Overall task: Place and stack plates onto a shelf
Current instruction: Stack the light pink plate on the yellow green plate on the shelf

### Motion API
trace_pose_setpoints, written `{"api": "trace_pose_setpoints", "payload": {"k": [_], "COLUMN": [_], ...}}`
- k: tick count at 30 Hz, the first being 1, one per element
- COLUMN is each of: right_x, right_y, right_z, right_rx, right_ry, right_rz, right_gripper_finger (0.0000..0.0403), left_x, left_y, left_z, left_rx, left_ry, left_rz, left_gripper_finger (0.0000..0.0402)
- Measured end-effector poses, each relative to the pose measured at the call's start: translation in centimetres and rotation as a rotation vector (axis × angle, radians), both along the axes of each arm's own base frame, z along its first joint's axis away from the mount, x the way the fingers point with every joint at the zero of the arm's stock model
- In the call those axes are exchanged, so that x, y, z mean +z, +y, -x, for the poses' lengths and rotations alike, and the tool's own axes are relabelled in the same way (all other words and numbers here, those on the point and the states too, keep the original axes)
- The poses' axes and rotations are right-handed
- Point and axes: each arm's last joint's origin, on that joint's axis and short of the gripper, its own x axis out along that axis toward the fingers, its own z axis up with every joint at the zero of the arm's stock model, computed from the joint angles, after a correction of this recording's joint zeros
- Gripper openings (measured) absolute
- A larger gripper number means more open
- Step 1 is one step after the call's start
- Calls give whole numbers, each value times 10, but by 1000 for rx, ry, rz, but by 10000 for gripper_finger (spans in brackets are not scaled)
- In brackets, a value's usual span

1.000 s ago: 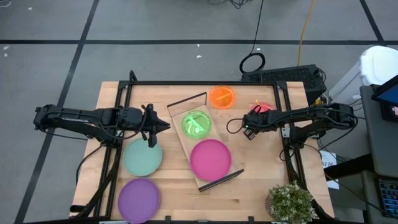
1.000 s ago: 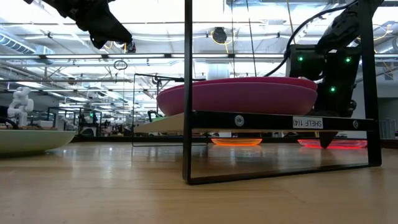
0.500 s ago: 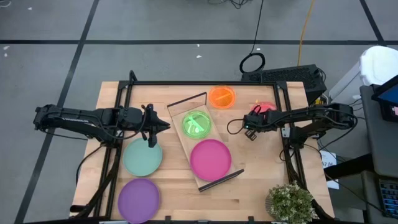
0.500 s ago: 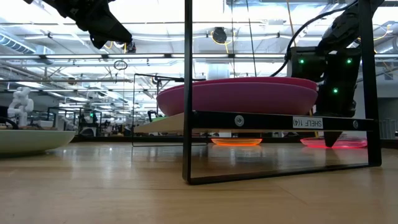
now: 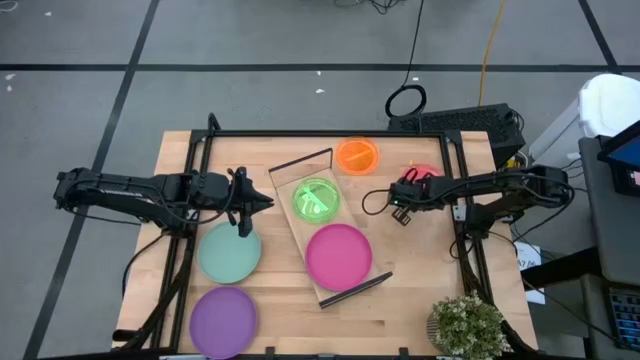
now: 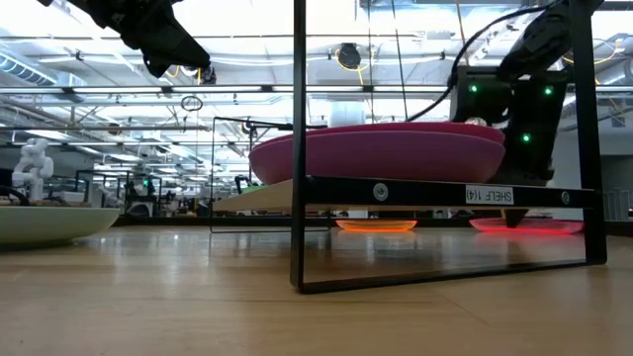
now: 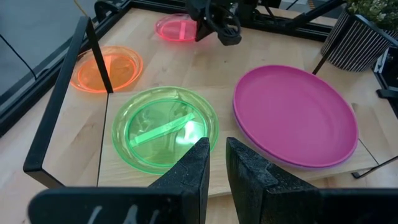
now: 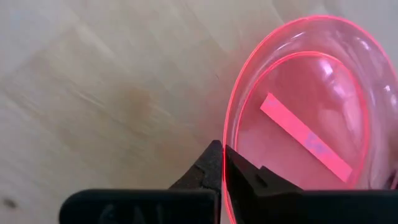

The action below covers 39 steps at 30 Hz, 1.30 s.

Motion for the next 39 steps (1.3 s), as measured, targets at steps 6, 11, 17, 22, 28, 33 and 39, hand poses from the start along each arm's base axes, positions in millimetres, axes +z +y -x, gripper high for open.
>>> {"api": "trace_pose_setpoints", "payload": {"k": [6,11,17,22,28,33,39], "right_x": [12,26,45,61,77,85,93], "right_y": [8,16,27,39,56,72,89], "right_z": [-14,-27,-42,-53,-65,-76,-85], "right_rx": [124,221,360,457,650,851,1097], "right_ry": [-17,-36,-60,-70,-102,-146,-201], "right_rz": [29,97,156,248,297,375,457], "right_gripper_finger": [0,0,0,0,0,0,0], "left_x": [0,0,0,0,0,-1,-1], "left_y": [0,0,0,0,0,-2,-10], "left_z": [0,0,0,0,0,0,1], "left_rx": [-1,-5,-5,-5,0,9,-22], "left_ry": [1,1,1,1,0,4,11], "left_rz": [-2,-9,-9,-9,1,33,57], "left_gripper_finger": [58,58,58,58,58,58,58]}}
